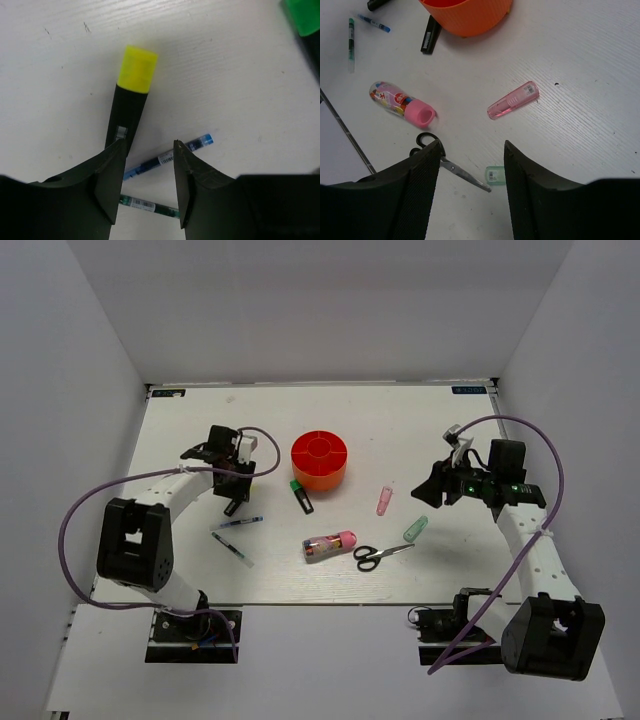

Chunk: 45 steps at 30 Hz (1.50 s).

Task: Sort the stationery into containers
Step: Pick up the pen from the center of the board.

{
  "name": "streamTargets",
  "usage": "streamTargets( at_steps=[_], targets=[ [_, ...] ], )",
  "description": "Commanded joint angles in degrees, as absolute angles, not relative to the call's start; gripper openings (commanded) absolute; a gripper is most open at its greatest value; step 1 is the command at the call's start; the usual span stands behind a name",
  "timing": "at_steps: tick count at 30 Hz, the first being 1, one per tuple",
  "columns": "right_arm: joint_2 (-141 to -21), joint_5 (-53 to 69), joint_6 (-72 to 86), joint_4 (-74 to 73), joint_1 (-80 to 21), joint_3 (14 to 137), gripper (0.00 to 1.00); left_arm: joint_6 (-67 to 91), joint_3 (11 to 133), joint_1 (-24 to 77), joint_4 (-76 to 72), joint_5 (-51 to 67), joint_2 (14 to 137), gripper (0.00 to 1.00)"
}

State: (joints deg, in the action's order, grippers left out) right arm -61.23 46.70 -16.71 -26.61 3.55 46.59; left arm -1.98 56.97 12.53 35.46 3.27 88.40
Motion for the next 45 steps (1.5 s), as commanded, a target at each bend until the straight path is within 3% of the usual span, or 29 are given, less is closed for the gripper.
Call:
streamTargets(
  at_steps=[1, 15, 23, 27, 31, 35, 37, 45],
  targets=[
    [-61.34, 49.39, -17.31, -25.05, 3.25, 47.11, 0.57, -5.18, 59.41, 12.04, 33.93, 4.04, 89.99, 0.53],
    [-61.79, 48.96, -19.25, -25.93, 3.34, 46.85, 0.58, -7.91, 62.22, 12.13, 31.03, -1.21, 100.37, 0.59],
    [-62.23, 48.78, -19.34, -25.93, 3.43, 46.84, 0.58, -8.26, 62.58, 12.13, 31.03, -2.55, 104.06, 0.57],
    [-62.31, 48.78, -19.42, -25.84, 3.34, 46.67, 0.58, -8.09, 61.26, 12.65, 30.85, -5.27, 105.73, 0.47],
    [-62.05, 48.78, -19.42, -25.93, 3.51, 46.76, 0.58, -7.82, 59.59, 13.88, 29.54, -8.70, 105.91, 0.43],
    [-61.96, 49.04, -19.34, -26.10, 3.51, 46.76, 0.58, -6.77, 58.62, 14.24, 29.44, -10.72, 106.08, 0.20],
    [-61.79, 49.22, -19.25, -26.01, 3.43, 46.76, 0.58, -6.15, 59.32, 14.24, 30.75, -10.99, 106.52, 0.02],
    [-61.96, 49.83, -19.86, -26.19, 3.43, 46.49, 0.61, 3.86, 63.01, 14.24, 30.76, -0.37, 94.85, 0.00]
  ],
)
